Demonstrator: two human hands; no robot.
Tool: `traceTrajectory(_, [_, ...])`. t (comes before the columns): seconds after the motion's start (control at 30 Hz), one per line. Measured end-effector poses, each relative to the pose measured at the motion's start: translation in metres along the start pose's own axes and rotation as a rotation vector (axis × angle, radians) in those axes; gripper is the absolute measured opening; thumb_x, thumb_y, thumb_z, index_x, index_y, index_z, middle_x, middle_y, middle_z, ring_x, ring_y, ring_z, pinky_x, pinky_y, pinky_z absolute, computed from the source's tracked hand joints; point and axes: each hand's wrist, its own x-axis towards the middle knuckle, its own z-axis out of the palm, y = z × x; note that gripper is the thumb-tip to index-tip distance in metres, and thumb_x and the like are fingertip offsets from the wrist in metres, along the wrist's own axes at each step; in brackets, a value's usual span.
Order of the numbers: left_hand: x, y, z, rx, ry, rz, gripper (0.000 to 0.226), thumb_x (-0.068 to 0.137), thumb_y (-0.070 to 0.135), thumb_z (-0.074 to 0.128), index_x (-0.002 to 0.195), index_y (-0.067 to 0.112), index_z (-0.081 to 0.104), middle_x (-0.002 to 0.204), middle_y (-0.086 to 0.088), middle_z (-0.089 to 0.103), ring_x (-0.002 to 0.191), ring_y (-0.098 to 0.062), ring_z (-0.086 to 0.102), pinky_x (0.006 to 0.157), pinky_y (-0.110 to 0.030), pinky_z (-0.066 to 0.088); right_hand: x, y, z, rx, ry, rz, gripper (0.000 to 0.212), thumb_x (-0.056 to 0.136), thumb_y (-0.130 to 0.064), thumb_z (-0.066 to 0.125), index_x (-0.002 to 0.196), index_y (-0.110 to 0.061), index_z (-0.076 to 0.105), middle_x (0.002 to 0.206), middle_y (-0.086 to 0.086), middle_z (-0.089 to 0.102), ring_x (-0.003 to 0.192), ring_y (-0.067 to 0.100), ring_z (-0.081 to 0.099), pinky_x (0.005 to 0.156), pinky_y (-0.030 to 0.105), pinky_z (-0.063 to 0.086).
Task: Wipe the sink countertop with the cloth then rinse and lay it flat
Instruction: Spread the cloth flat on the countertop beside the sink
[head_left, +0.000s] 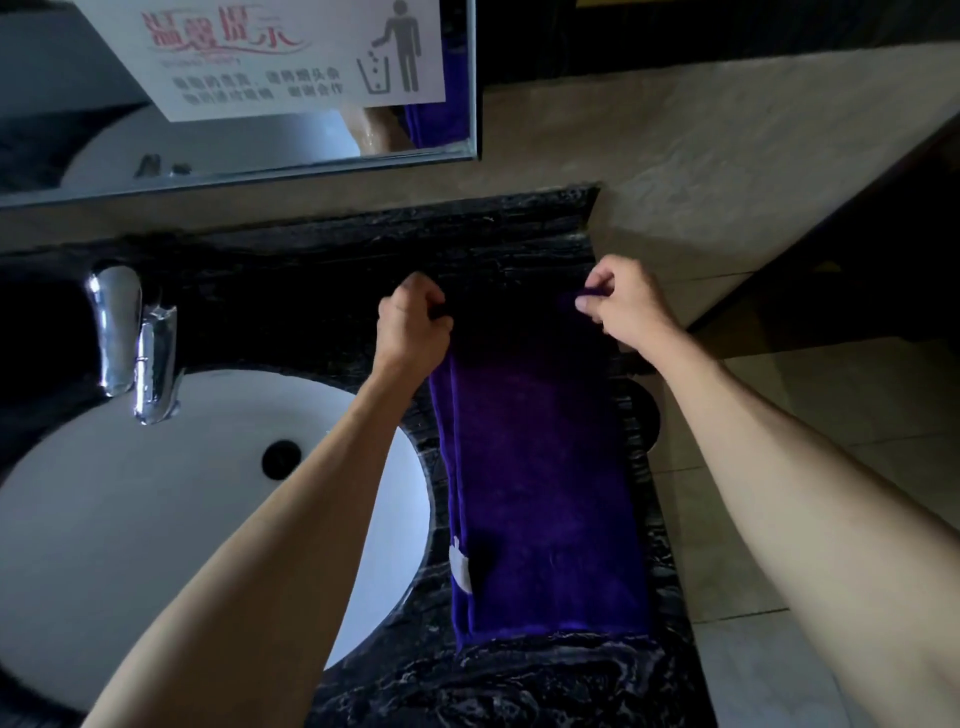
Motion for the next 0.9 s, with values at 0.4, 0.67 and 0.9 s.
traceTrajectory(0.4, [-0.086,-0.011,-0.04,-0.021,-0.013,0.406,0.013,0.078,0.001,0.079,0.09,0.006,0.077,0.084,-0.001,0.068,0.071,-0.013,0.062,0.069,-0.017,0.048,-0.115,0.014,-0.046,0.217,-0.034,-0.17,0.024,0.087,0.005,0.069,0.085,-0.019,0.071,0.078,0.006,0.067,0.055,0.005,0.058,0.06,0.017,0.049])
traceTrajectory(0.67, [-0.192,-0.053,-0.025,0.024,-0.158,0.513,0.007,0.08,0.011,0.074,0.086,0.013,0.077,0.081,0.004,0.068,0.078,-0.009,0.054,0.071,-0.022,0.044,-0.215,0.077,-0.028,0.158,-0.06,-0.262,0.031,0.075,0.022,0.07,0.082,-0.008,0.075,0.088,0.004,0.065,0.081,-0.002,0.062,0.075,0.009,0.044])
traceTrajectory(0.9, [-0.247,-0.089,-0.001,0.117,-0.21,0.52,0.014,0.079,0.028,0.066,0.085,0.02,0.077,0.086,0.006,0.069,0.076,-0.019,0.06,0.064,-0.032,0.054,-0.262,0.129,-0.001,0.039,-0.032,-0.331,0.029,0.07,0.025,0.071,0.079,-0.002,0.077,0.085,0.01,0.063,0.084,0.006,0.06,0.077,0.006,0.041])
